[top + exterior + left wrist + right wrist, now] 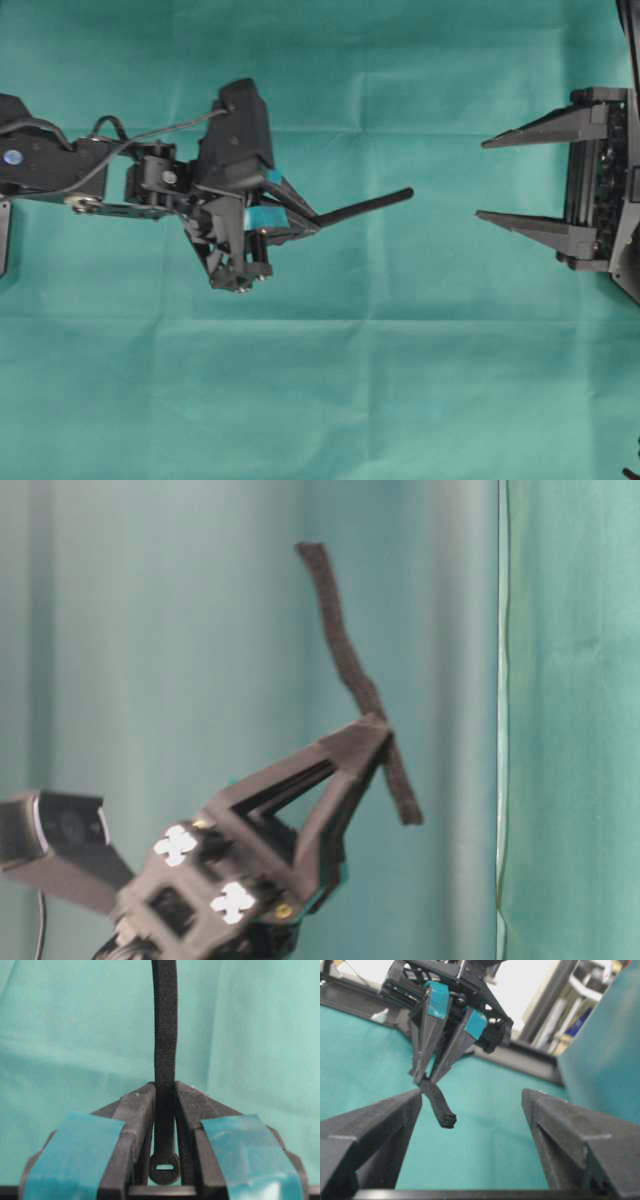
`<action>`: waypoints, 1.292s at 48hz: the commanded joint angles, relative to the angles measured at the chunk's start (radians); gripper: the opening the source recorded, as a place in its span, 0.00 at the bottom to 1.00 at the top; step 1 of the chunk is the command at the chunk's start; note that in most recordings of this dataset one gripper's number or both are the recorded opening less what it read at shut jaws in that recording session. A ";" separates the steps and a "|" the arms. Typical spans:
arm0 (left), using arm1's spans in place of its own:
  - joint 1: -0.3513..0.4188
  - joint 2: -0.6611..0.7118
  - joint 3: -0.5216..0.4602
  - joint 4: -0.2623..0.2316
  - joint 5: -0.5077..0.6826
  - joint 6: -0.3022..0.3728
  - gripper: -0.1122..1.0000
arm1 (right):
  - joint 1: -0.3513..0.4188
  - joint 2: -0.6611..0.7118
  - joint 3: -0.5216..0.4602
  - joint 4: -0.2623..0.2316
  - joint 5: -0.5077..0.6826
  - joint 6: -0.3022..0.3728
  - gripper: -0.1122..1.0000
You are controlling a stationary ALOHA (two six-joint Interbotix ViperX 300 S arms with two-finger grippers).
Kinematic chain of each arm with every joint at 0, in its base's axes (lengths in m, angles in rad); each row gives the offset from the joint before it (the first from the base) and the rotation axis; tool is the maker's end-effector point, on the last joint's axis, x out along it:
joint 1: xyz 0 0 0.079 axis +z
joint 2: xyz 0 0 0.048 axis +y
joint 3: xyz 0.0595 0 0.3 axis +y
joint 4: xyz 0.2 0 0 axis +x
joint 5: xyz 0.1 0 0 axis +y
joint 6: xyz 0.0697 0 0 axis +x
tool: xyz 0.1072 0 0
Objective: Peel off the Velcro with your right arm.
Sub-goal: 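Lift the strap with the left gripper, free end pointing right, then move the open right gripper toward the strap's free end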
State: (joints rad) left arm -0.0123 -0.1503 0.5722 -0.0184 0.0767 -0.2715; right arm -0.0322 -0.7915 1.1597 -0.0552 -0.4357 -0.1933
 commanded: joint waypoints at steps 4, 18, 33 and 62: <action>-0.003 -0.078 0.038 -0.003 -0.106 -0.035 0.19 | -0.002 0.021 -0.026 -0.002 -0.077 -0.072 0.57; -0.003 -0.190 0.202 -0.003 -0.403 -0.167 0.19 | -0.008 0.091 -0.063 0.003 -0.120 -0.253 0.57; -0.009 -0.242 0.307 -0.003 -0.523 -0.276 0.19 | -0.040 0.256 -0.147 0.006 -0.218 -0.362 0.57; -0.021 -0.252 0.325 -0.002 -0.529 -0.281 0.19 | -0.054 0.506 -0.268 0.005 -0.388 -0.494 0.57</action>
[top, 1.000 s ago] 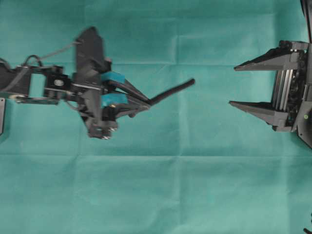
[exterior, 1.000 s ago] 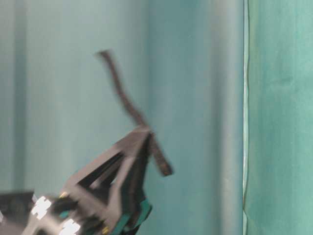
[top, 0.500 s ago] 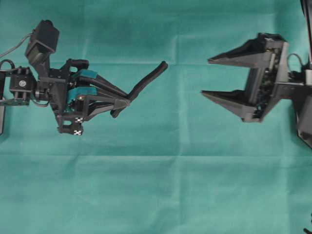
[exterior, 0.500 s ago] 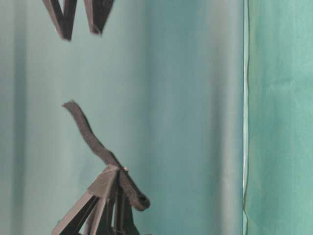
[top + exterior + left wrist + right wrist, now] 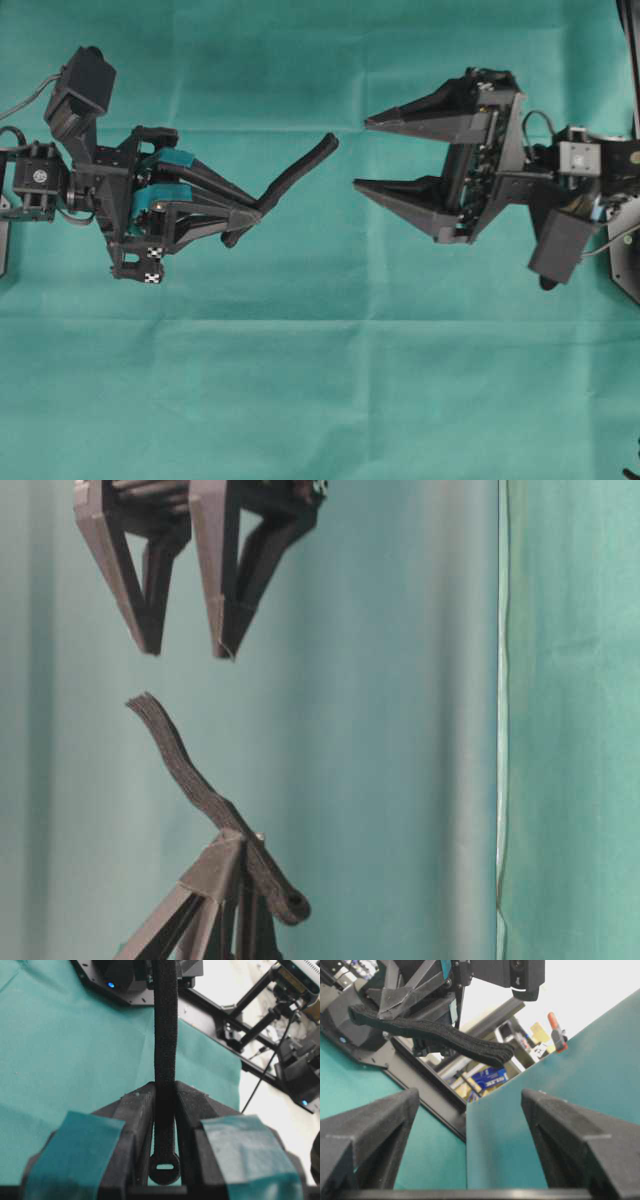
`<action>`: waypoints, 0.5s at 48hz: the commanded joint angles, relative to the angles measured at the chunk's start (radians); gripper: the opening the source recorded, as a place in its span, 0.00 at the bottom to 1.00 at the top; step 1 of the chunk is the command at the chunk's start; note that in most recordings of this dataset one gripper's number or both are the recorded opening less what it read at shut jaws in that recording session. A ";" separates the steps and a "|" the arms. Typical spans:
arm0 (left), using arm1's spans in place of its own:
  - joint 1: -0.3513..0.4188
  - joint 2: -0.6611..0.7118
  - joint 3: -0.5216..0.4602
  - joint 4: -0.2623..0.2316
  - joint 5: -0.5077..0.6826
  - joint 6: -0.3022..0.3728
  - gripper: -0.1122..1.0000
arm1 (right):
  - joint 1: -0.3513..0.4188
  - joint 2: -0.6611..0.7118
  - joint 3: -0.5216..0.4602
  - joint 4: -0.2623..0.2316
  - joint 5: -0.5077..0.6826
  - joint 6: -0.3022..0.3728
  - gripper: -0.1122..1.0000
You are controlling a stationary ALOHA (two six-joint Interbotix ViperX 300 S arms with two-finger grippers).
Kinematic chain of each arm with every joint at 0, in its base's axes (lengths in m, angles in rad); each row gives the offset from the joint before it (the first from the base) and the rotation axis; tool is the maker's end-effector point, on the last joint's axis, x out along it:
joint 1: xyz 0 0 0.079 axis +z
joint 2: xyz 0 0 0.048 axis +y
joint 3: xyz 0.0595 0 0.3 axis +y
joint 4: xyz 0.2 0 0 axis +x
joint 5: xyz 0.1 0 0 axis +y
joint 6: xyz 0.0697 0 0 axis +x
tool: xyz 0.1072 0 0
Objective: Peel off the Velcro with your right arm.
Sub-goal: 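Move the open right gripper toward the strap's free end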
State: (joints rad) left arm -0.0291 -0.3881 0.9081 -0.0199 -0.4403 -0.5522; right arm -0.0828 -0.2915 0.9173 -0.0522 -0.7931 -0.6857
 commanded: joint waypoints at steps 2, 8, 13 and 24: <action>-0.003 -0.014 -0.011 -0.002 -0.012 0.000 0.19 | -0.002 0.015 -0.029 0.000 -0.041 -0.003 0.57; -0.005 -0.014 -0.011 0.000 -0.012 0.000 0.19 | -0.002 0.041 -0.038 -0.003 -0.064 -0.006 0.57; -0.005 -0.012 -0.011 -0.002 -0.012 0.000 0.19 | -0.002 0.054 -0.046 -0.005 -0.074 -0.009 0.57; -0.003 -0.009 -0.011 -0.002 -0.012 0.000 0.19 | -0.002 0.060 -0.048 -0.031 -0.109 -0.012 0.57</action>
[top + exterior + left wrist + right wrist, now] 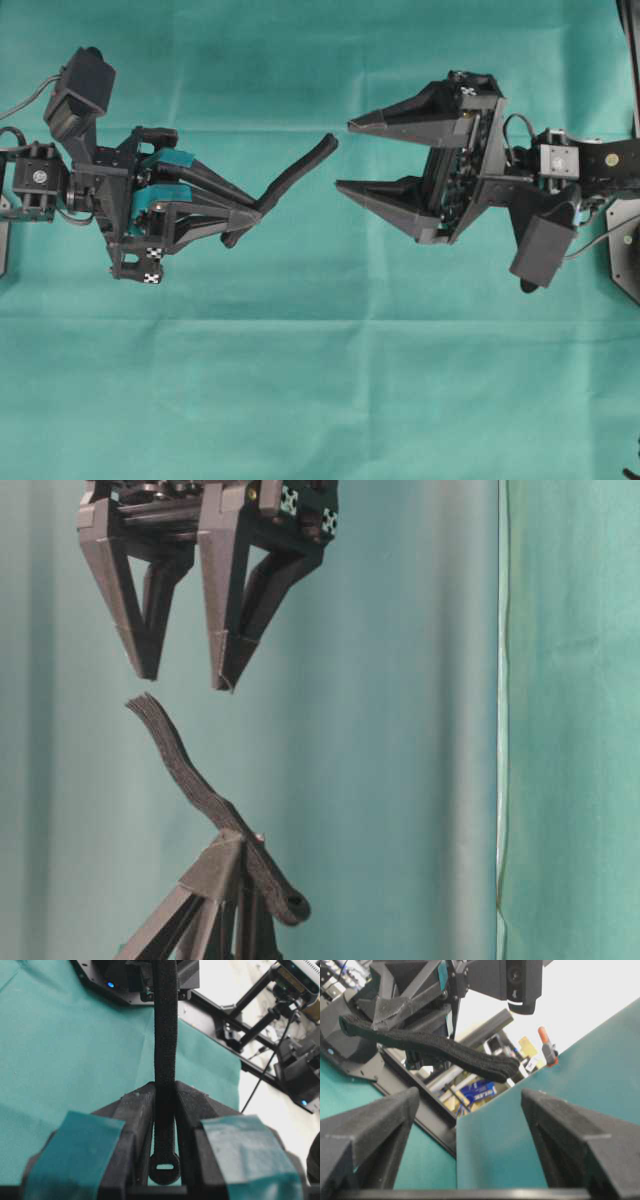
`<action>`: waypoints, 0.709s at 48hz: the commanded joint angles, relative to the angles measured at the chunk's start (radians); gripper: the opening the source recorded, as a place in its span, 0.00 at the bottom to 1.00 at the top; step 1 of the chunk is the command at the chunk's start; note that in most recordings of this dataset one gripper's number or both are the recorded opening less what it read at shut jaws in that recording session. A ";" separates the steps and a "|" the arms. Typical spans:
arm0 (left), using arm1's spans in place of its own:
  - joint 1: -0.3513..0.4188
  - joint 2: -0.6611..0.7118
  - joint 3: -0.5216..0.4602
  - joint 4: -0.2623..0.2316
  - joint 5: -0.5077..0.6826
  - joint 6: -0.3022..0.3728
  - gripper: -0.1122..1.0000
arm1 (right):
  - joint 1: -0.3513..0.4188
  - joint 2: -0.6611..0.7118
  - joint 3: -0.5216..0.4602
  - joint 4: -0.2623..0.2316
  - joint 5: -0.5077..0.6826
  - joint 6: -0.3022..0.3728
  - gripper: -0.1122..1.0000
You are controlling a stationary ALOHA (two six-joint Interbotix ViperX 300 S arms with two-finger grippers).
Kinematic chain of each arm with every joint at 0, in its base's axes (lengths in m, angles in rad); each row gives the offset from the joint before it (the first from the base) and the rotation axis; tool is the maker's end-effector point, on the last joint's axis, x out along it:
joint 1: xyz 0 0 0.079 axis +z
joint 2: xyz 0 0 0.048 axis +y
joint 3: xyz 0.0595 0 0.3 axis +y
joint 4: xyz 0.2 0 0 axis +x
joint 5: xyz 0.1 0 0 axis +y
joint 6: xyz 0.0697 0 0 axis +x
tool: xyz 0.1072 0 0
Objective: Peel off the Velcro with your right arm.
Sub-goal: 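Move the open right gripper toward the strap's free end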
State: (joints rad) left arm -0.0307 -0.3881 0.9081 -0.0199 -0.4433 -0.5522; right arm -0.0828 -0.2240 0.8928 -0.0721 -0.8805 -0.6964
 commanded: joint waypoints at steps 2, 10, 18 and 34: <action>-0.003 -0.009 -0.011 -0.002 -0.011 0.000 0.19 | 0.000 -0.008 -0.023 -0.018 -0.023 0.000 0.57; -0.002 -0.009 -0.009 -0.002 -0.009 0.000 0.19 | 0.003 -0.002 -0.029 -0.020 -0.023 0.000 0.57; -0.002 -0.009 -0.009 -0.002 -0.009 0.000 0.19 | 0.003 0.014 -0.041 -0.020 -0.025 0.000 0.57; -0.002 -0.011 -0.008 0.000 -0.009 0.000 0.19 | 0.003 0.021 -0.041 -0.021 -0.025 0.000 0.57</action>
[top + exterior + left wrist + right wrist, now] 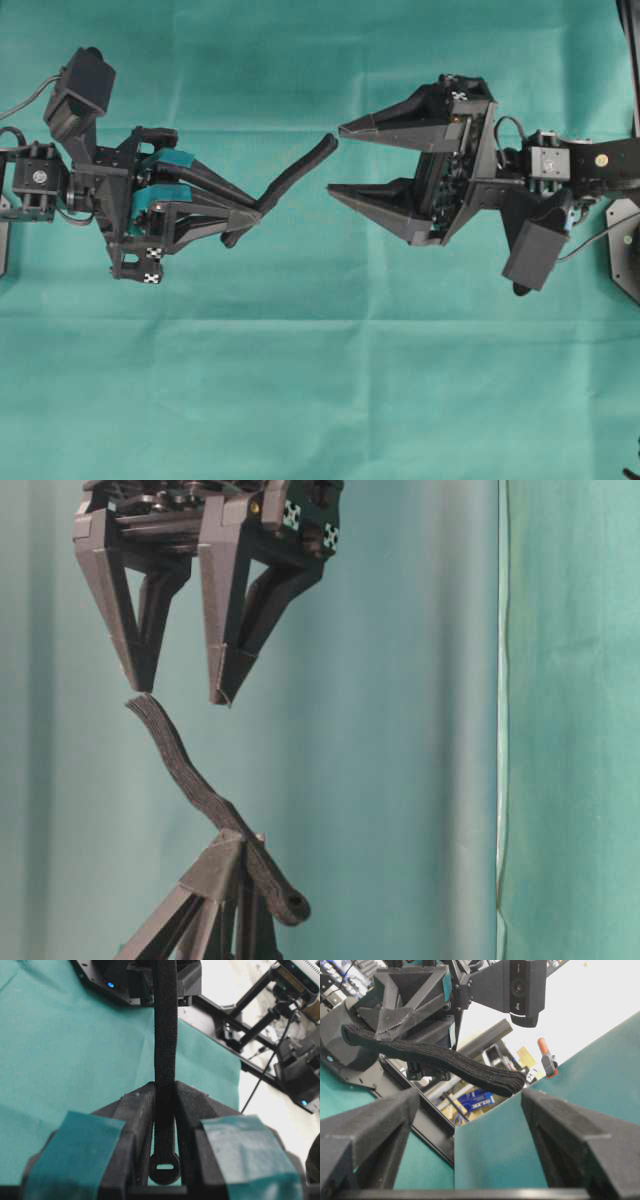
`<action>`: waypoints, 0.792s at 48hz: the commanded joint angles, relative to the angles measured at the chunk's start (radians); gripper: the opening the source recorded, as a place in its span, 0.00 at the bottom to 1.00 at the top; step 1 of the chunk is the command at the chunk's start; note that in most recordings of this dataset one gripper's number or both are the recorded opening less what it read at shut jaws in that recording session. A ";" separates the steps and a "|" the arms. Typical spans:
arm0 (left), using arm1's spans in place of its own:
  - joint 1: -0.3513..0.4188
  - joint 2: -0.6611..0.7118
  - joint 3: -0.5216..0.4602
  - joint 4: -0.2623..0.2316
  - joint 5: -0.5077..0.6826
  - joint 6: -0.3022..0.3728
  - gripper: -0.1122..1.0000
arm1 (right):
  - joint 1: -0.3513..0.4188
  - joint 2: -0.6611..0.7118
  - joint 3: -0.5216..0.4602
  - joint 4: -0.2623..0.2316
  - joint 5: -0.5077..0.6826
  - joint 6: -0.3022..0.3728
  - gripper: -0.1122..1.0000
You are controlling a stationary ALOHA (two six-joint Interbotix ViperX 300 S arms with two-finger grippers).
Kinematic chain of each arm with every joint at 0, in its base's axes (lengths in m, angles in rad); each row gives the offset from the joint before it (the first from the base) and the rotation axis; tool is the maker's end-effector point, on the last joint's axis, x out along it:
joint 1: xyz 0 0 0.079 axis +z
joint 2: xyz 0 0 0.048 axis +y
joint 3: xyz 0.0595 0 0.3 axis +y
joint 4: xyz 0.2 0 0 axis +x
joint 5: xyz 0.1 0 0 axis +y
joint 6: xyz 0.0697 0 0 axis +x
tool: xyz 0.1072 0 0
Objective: Peel off the Velcro with your right arm.
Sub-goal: 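Move the open right gripper toward the strap's free end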
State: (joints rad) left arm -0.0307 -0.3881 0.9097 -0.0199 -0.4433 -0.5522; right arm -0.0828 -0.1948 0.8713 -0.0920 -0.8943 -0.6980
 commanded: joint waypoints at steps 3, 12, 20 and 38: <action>-0.002 -0.011 -0.011 0.000 -0.011 0.000 0.19 | 0.005 -0.008 -0.018 0.000 -0.011 0.002 0.57; 0.000 -0.009 -0.012 -0.002 -0.009 0.000 0.19 | 0.008 -0.005 -0.020 0.000 -0.011 0.002 0.57; 0.002 -0.009 -0.012 -0.002 -0.009 0.000 0.19 | 0.008 0.003 -0.021 -0.002 -0.011 0.002 0.57; 0.005 -0.009 -0.009 0.000 -0.009 0.000 0.19 | 0.009 0.009 -0.020 -0.002 -0.011 0.002 0.58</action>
State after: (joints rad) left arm -0.0291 -0.3881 0.9097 -0.0199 -0.4433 -0.5522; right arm -0.0767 -0.1779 0.8713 -0.0920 -0.8943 -0.6980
